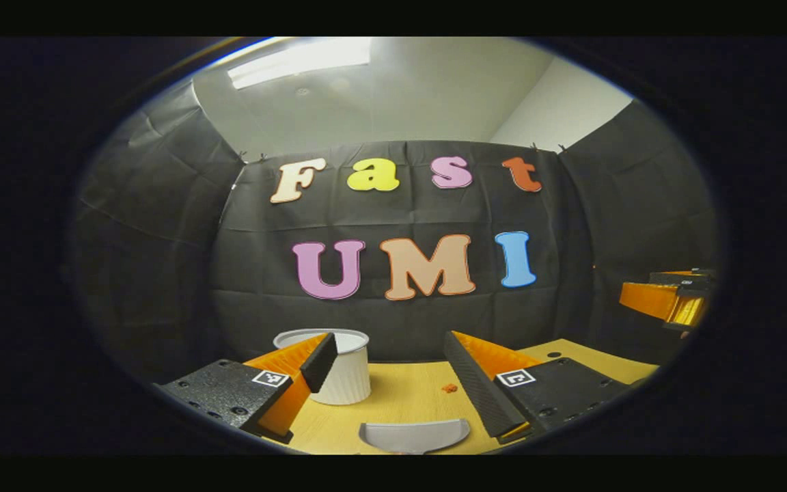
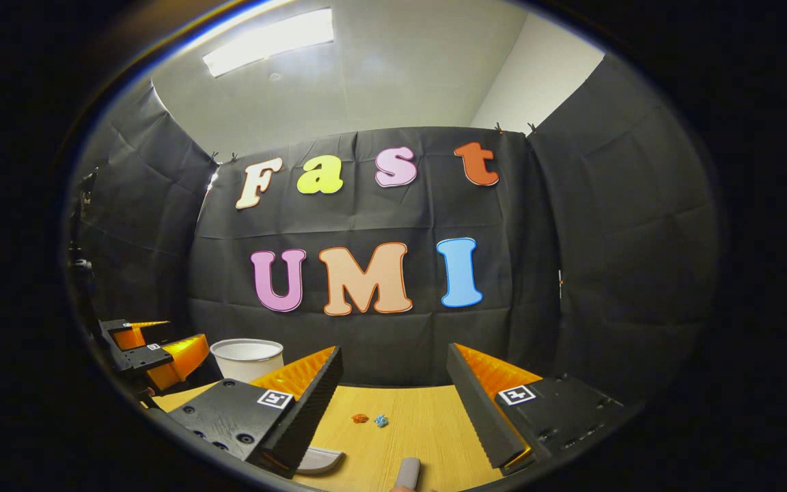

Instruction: Pick up the small broom and dustpan from the desktop, sweep the trash into the dustpan with the broom, and then empty the trash into the garbage bin.

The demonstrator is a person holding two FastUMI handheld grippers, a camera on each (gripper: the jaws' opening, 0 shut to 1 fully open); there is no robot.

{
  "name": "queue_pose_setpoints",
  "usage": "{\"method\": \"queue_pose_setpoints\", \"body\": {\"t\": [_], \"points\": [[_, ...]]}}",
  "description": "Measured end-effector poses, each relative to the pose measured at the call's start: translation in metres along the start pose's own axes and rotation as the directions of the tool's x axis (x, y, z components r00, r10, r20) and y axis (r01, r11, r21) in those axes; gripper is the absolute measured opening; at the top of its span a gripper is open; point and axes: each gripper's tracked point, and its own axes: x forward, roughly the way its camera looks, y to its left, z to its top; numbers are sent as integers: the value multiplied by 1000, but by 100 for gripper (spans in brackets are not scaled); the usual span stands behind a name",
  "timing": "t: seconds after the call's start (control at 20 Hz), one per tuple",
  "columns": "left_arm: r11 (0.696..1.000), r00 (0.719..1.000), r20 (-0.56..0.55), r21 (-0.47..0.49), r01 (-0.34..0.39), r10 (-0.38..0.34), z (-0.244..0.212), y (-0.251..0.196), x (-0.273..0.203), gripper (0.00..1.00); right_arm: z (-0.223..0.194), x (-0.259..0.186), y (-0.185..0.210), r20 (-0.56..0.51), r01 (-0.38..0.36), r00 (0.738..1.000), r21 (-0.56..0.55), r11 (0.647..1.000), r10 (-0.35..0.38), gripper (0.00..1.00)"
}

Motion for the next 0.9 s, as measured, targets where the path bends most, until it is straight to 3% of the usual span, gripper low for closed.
{"method": "queue_pose_setpoints", "body": {"t": [0.35, 0.65, 0.75, 0.9], "points": [[1000, 1000, -21, 12, 15, -15, -4, -7, 0, 93, -10, 3, -3, -37, -7, 999, -5, 1000, 6, 92], [999, 992, -120, 1, 44, -44, -35, -35, -4, 94, -51, -1, -13, -168, -89, 982, 3, 996, 88, 92], [998, 974, -220, -16, 56, -58, -65, -41, -8, 93, -77, 1, -14, -237, -117, 964, 12, 993, 116, 93], [996, 923, -379, -78, 42, -69, -116, -43, -19, 93, -119, 4, -20, -339, -126, 933, -5, 992, 117, 92]]}}
